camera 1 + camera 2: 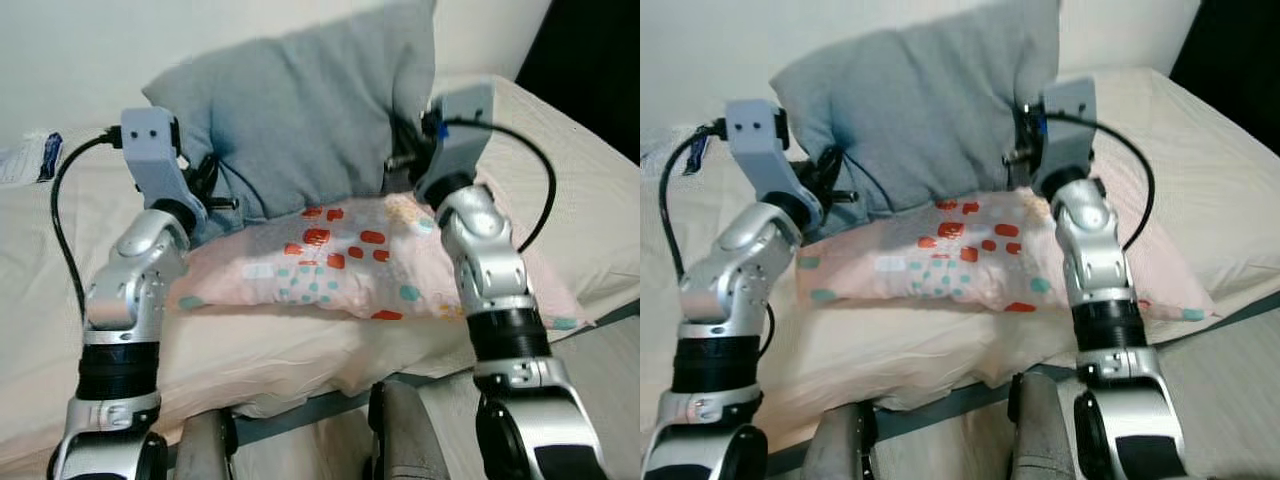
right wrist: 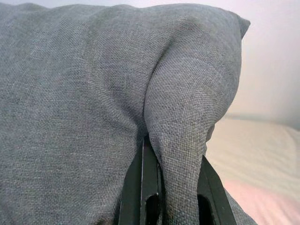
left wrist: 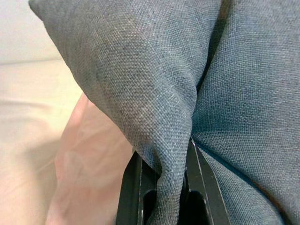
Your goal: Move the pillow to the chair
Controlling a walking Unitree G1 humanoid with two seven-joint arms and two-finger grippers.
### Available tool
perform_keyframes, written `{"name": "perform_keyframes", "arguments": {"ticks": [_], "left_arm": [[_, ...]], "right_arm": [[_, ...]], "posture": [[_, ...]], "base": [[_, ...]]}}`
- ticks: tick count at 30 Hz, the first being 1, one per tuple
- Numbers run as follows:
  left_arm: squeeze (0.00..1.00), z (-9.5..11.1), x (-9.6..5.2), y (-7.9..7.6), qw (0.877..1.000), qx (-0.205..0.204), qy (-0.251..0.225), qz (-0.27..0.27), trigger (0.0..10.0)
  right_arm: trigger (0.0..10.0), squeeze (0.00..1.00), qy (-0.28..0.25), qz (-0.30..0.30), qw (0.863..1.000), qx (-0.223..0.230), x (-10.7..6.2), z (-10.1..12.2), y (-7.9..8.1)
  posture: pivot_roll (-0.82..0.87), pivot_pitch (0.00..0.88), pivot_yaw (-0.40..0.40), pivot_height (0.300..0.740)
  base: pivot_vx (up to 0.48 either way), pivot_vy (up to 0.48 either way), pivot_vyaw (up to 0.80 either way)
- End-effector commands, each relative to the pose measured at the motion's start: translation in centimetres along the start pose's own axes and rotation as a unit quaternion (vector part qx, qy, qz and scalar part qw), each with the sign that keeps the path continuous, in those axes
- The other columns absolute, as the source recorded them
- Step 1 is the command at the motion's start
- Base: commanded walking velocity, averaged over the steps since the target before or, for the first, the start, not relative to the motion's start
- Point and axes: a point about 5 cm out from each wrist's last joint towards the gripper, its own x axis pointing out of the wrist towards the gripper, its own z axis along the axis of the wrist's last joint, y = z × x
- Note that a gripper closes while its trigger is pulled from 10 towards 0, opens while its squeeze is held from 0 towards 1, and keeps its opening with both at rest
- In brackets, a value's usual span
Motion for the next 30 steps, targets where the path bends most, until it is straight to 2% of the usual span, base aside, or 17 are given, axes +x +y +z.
{"name": "perform_keyframes", "arguments": {"ticks": [1,2,3,4,5,6,9,10,13,14,15,18,22,26,30], "left_arm": [[0.00,-0.3,0.1,-0.9,1.000,0.009,-0.014,0.000,10.0],[0.00,-1.4,0.1,-0.7,0.999,0.035,0.011,0.031,10.0],[0.00,-1.4,0.1,-0.7,0.999,0.035,0.011,0.031,10.0],[0.00,-2.3,0.1,-0.4,0.995,0.075,0.027,0.068,10.0],[0.00,-2.3,0.1,-0.4,0.995,0.075,0.027,0.068,10.0],[0.00,-2.9,0.0,-0.2,0.990,0.102,0.035,0.092,10.0],[0.00,-3.4,0.0,-0.3,0.990,0.093,0.045,0.100,10.0],[0.00,-3.6,-0.1,-0.7,0.993,0.076,0.044,0.083,10.0],[0.00,-3.5,-0.2,-1.1,0.995,0.069,0.036,0.067,10.0],[0.00,-3.2,-0.4,-1.6,0.996,0.066,0.013,0.054,10.0],[0.00,-3.0,-0.7,-2.1,0.998,0.047,-0.004,0.036,10.0],[0.00,-2.9,-1.1,-2.5,0.999,0.026,-0.019,0.022,10.0],[0.00,-3.2,-1.2,-2.5,0.998,0.050,-0.010,0.031,10.0],[0.00,-3.8,-1.3,-2.1,0.998,0.043,0.017,0.041,10.0],[0.00,-3.7,-1.4,-1.8,0.998,0.042,0.007,0.038,10.0]], "right_arm": [[10.0,0.00,-0.020,0.021,0.999,-0.018,0.1,0.8,1.4],[10.0,0.00,-0.003,-0.004,0.999,-0.041,-0.3,-0.2,1.1],[10.0,0.00,-0.003,-0.004,0.999,-0.041,-0.3,-0.2,1.1],[10.0,0.00,0.013,-0.019,0.997,-0.067,-0.9,-1.0,0.7],[10.0,0.00,0.013,-0.019,0.997,-0.067,-0.9,-1.0,0.7],[10.0,0.00,0.023,-0.028,0.996,-0.086,-1.4,-1.6,0.6],[10.0,0.00,0.030,-0.031,0.994,-0.104,-1.9,-1.9,0.6],[10.0,0.00,0.025,-0.024,0.992,-0.123,-2.4,-2.0,0.8],[10.0,0.00,0.023,-0.016,0.992,-0.120,-2.9,-2.1,1.2],[10.0,0.00,0.013,-0.005,0.995,-0.097,-3.3,-2.1,1.8],[10.0,0.00,0.013,0.001,0.997,-0.078,-3.6,-2.2,2.2],[10.0,0.00,0.020,0.002,0.998,-0.053,-3.9,-2.5,2.6],[10.0,0.00,0.029,-0.011,0.999,-0.039,-3.9,-2.9,2.7],[10.0,0.00,0.039,-0.017,0.998,-0.047,-3.9,-3.3,2.4],[10.0,0.00,0.048,-0.019,0.997,-0.050,-4.1,-3.6,2.3]], "posture": [[0.01,0.091,-0.017,0.572],[0.00,0.090,-0.016,0.572],[0.00,0.090,-0.016,0.572],[0.01,0.089,-0.016,0.572],[0.01,0.089,-0.016,0.572],[0.01,0.085,-0.012,0.572],[0.01,0.081,-0.008,0.572],[0.00,0.079,-0.005,0.572],[0.00,0.076,-0.004,0.572],[0.00,0.072,-0.004,0.572],[0.00,0.071,-0.005,0.577],[0.00,0.067,-0.004,0.587],[0.00,0.067,-0.003,0.607],[0.00,0.084,-0.004,0.627],[0.00,0.082,-0.004,0.642]], "base": [[0.000,0.000,0.00],[0.000,0.000,0.00],[0.000,0.000,0.00],[0.000,0.000,0.00],[0.000,0.000,0.00],[0.000,0.000,0.00],[0.000,0.000,0.00],[0.000,0.000,0.00],[0.000,0.000,0.00],[0.000,0.000,0.00],[0.000,0.000,0.00],[0.000,0.000,0.00],[0.000,0.000,0.00],[0.000,0.000,0.00],[0.000,0.000,0.00]]}}
